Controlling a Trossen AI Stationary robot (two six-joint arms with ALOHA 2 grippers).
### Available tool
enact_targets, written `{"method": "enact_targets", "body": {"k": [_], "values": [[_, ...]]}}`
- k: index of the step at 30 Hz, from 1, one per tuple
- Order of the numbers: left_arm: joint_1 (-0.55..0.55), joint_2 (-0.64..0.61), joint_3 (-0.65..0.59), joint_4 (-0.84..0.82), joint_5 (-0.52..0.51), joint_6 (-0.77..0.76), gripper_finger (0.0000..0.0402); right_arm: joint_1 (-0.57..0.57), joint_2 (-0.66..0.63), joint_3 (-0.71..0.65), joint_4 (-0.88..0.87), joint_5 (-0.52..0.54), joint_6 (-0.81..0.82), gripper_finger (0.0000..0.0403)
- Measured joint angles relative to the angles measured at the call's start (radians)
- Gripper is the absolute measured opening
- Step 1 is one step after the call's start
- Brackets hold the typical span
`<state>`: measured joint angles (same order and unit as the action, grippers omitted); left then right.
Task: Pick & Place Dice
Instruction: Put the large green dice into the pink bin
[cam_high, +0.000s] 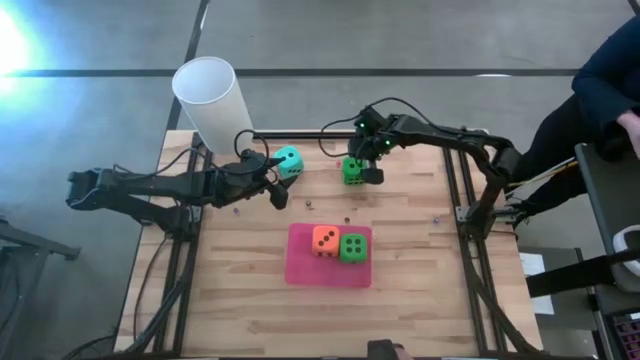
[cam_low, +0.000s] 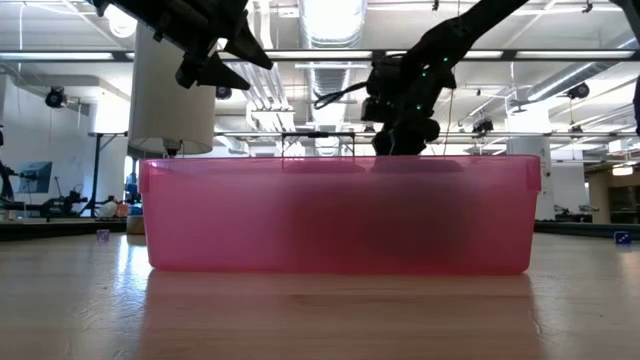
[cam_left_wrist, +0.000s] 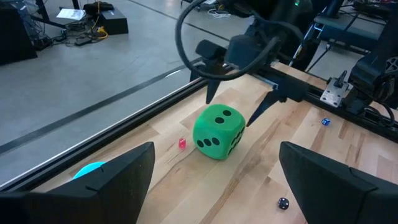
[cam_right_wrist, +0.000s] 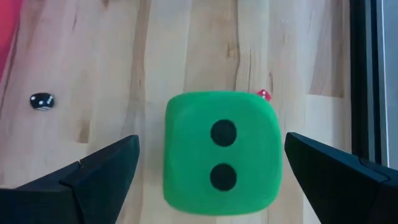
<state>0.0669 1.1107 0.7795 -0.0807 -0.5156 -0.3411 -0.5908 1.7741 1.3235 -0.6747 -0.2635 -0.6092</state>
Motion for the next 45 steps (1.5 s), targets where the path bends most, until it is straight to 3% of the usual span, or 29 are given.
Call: {"method": "enact_targets", "body": {"k": [45], "values": [[0.000,0.000,0.000,-0.003,0.000,0.000,0.0353,-0.018,0.057,0.063,-0.082,0.002,-0.001,0.0400]]}}
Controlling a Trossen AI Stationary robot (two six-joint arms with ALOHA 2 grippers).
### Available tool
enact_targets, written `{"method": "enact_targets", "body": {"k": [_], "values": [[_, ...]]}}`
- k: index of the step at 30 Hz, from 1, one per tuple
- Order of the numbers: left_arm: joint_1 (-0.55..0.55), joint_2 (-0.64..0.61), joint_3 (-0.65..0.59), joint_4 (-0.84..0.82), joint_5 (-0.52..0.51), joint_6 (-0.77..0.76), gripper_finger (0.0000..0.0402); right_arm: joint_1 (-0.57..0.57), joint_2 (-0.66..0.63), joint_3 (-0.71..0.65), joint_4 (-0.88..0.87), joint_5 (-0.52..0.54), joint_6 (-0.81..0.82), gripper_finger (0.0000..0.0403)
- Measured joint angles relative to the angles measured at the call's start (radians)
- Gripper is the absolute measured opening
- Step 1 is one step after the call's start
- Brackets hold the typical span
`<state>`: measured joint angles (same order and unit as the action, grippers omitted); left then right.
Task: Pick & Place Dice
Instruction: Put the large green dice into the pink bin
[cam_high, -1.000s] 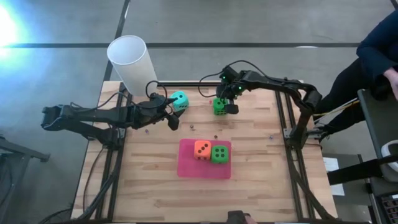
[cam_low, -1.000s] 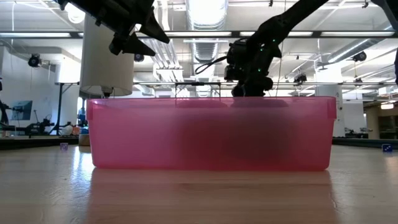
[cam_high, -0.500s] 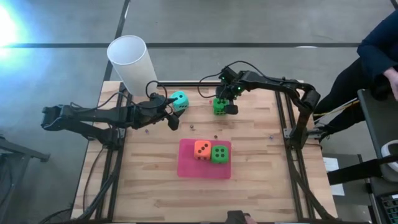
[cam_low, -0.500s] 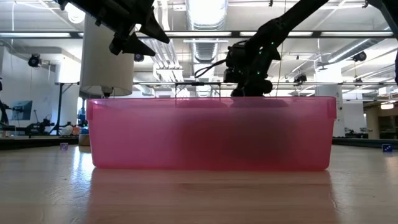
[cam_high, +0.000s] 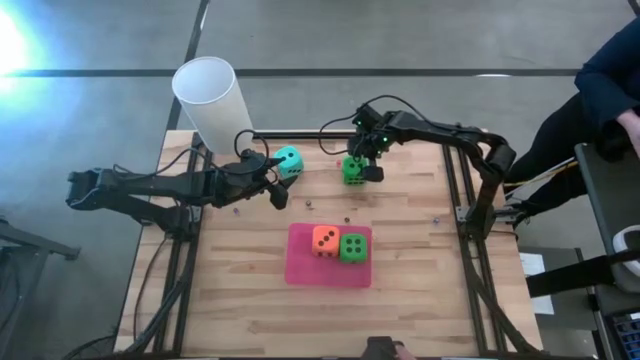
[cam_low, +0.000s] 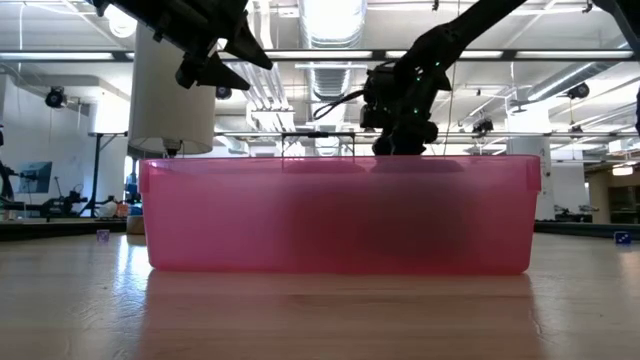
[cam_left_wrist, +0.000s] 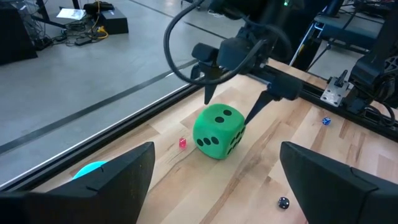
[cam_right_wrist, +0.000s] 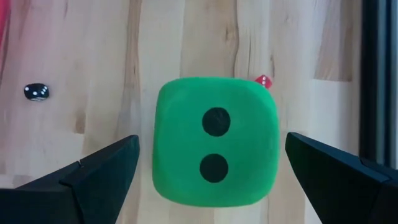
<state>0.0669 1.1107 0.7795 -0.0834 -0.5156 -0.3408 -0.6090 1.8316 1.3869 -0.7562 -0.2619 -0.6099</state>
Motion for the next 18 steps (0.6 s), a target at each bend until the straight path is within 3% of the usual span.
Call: {"method": "enact_targets", "body": {"k": [18], "values": [[0.000,0.000,0.000,0.000,0.000,0.000,0.0353,0.000,0.032,-0.002,-0.016,0.002,0.004,0.0400]]}}
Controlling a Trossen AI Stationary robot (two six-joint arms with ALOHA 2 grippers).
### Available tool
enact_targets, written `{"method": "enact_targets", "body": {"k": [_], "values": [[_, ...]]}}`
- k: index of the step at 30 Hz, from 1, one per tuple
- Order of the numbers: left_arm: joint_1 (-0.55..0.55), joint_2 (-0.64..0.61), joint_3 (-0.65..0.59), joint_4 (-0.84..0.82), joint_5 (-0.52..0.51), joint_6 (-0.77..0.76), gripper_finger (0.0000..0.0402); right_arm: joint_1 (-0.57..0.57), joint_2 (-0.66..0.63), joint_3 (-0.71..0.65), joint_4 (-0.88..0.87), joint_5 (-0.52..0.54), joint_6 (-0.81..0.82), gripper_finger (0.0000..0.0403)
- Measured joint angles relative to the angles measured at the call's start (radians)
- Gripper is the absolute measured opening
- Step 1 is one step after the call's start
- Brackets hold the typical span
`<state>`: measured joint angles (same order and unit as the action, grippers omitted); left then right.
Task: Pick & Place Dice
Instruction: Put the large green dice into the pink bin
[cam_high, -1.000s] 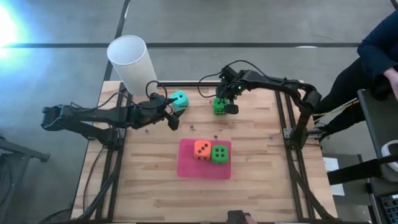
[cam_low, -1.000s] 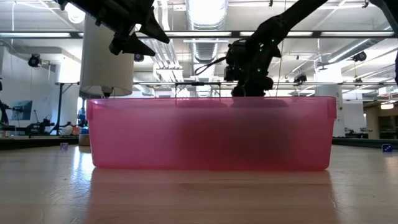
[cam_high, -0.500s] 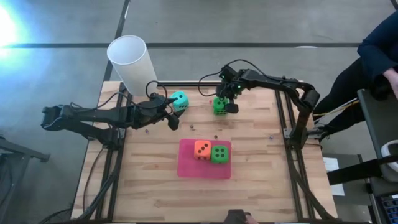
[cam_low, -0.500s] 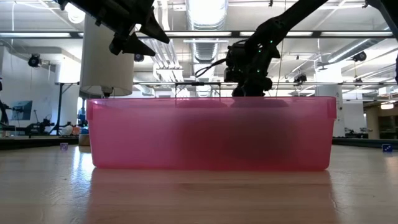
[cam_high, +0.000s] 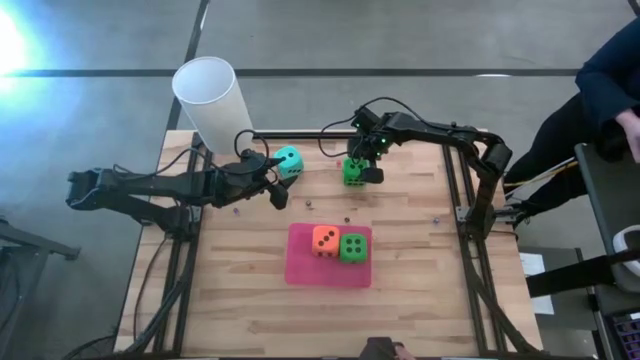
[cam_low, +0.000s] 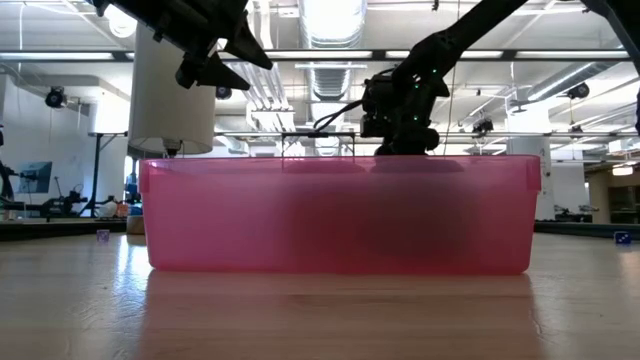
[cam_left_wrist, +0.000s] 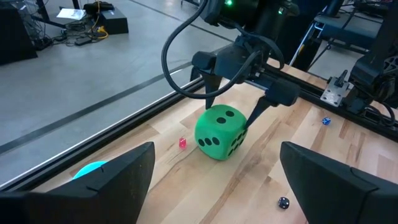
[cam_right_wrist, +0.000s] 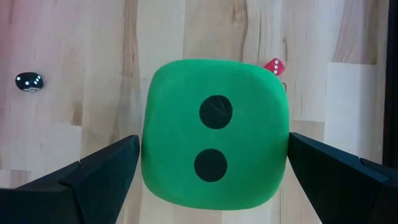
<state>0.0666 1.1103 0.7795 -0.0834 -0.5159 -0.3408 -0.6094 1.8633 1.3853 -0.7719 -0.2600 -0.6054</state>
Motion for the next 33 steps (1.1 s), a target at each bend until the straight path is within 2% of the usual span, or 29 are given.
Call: {"method": "enact_targets", "body": {"k": [23,33], "values": [[0.000,0.000,0.000,0.000,0.000,0.000,0.0350,0.001,0.008,-0.004,-0.011,-0.002,-0.001,0.0399],[0.000,0.000,0.000,0.000,0.000,0.000,0.0349,0.002,0.008,-0.005,-0.014,-0.003,0.001,0.0346]]}}
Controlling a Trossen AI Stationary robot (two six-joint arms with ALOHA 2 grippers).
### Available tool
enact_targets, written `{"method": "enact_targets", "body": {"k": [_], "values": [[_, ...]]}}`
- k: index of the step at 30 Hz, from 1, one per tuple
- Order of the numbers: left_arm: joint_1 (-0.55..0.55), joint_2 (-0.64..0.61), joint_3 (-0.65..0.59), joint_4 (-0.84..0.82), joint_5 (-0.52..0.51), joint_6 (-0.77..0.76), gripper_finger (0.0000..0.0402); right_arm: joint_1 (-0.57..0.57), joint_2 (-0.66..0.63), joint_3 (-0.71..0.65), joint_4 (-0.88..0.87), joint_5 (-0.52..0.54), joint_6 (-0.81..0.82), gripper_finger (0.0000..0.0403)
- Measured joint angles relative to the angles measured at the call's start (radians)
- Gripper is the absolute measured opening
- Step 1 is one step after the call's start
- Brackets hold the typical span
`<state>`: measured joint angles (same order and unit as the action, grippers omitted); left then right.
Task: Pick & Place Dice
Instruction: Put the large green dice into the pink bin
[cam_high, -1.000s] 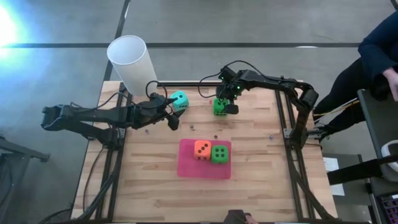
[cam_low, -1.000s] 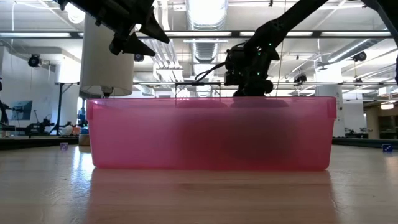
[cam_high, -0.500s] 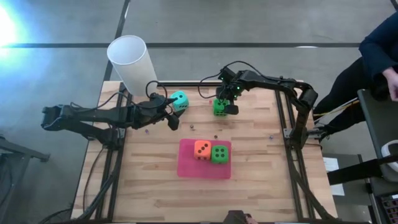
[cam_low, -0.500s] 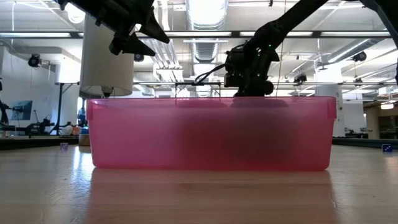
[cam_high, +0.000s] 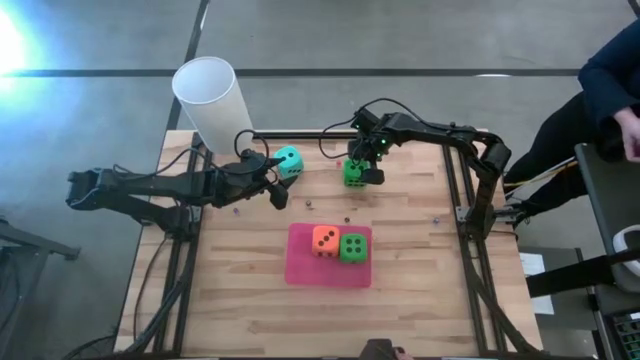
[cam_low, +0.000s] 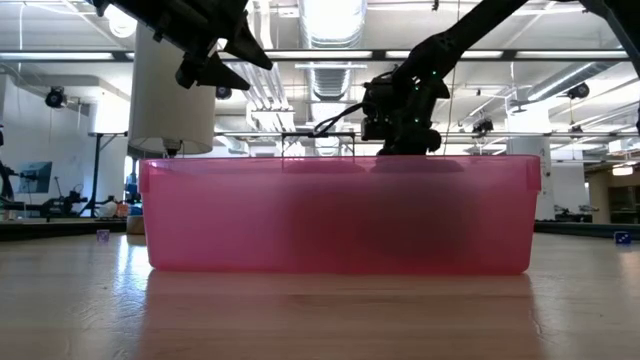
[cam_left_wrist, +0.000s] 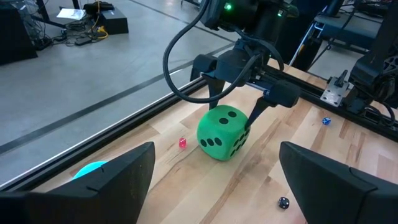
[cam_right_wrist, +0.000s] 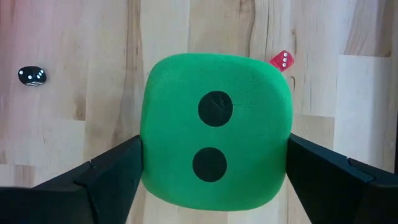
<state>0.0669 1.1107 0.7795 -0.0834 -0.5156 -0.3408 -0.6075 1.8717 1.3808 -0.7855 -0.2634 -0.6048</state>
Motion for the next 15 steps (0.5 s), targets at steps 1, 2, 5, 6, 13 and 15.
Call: {"method": "enact_targets", "body": {"k": [1,2,5,6,13,15], "values": [[0.000,0.000,0.000,0.000,0.000,0.000,0.0350,0.000,0.000,0.000,0.000,0.000,0.001,0.0343],[0.000,0.000,0.000,0.000,0.000,0.000,0.0351,0.000,0.000,0.000,0.001,0.000,0.002,0.0340],[0.000,0.000,0.000,0.000,0.000,0.000,0.0353,0.000,0.000,0.000,0.003,0.000,0.003,0.0340],[0.000,0.000,0.000,0.000,0.000,0.000,0.0353,0.000,0.000,0.000,0.003,0.000,0.004,0.0341],[0.000,0.000,0.000,0.000,0.000,0.000,0.0346,0.001,0.000,0.000,0.007,-0.002,0.023,0.0340],[0.000,0.000,0.000,0.000,0.000,0.000,0.0347,0.001,-0.002,0.000,0.007,-0.002,0.027,0.0340]]}}
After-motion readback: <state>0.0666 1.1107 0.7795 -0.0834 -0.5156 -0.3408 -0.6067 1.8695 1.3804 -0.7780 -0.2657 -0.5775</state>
